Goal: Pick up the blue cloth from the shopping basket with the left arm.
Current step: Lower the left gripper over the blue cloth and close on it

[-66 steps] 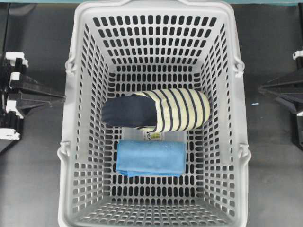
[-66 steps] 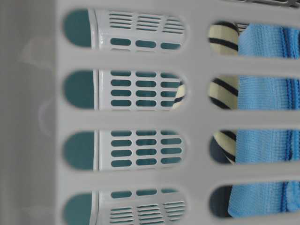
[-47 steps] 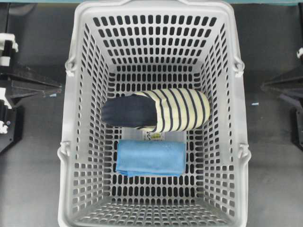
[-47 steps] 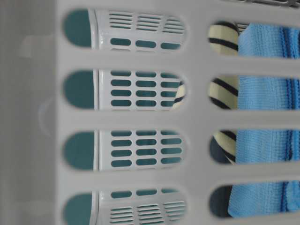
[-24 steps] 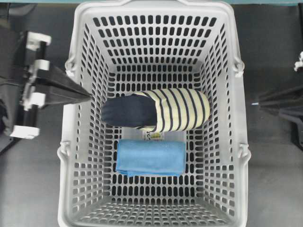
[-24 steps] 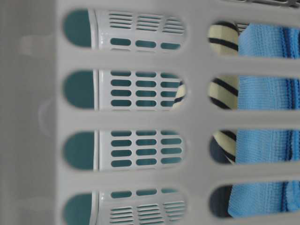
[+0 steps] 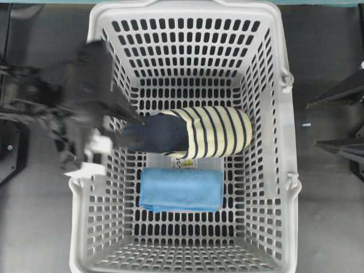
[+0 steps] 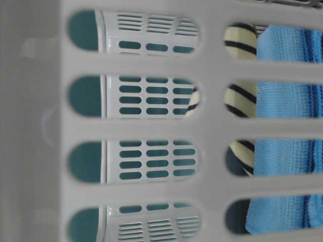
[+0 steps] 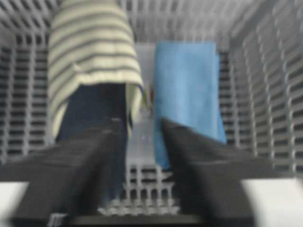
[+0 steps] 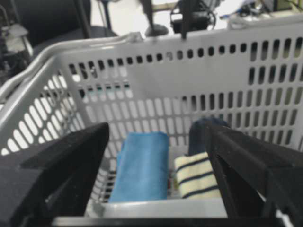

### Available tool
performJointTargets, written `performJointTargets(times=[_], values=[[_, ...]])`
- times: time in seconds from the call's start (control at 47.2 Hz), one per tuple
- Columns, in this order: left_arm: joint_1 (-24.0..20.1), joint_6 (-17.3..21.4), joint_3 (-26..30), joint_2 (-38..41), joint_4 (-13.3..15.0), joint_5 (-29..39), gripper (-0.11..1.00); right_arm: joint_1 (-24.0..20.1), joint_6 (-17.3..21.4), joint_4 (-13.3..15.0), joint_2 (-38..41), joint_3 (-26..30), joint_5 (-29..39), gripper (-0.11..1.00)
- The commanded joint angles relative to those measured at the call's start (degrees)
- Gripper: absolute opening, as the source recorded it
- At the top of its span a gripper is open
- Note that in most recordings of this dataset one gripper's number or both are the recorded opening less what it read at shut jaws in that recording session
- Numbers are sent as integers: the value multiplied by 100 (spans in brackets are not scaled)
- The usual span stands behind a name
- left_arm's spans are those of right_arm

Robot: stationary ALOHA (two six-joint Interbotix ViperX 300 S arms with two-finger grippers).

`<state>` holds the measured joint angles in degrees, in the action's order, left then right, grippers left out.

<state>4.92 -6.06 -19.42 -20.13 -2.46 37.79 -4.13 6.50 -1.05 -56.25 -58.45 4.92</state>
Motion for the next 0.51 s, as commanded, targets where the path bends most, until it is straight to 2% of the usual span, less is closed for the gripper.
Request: performJointTargets(times=[0.0,0.064,0.127,0.275,0.487], values=[[88,-35,431,334,-18,316,63,26,-44,18,35,158,-105,76],[149,-35,615,615,-18,448,78,26,-114,26,26,158,-141,76],[229,-35,826,932,-18,475,89,26,-211,26,26,158,-176,76],[422,-88,1187,1521,-18,492,88,26,-378,35,26,149,-220,76],[633,-114,1547,2312,-18,510,88,26,-396,26,35,141,-220,76]])
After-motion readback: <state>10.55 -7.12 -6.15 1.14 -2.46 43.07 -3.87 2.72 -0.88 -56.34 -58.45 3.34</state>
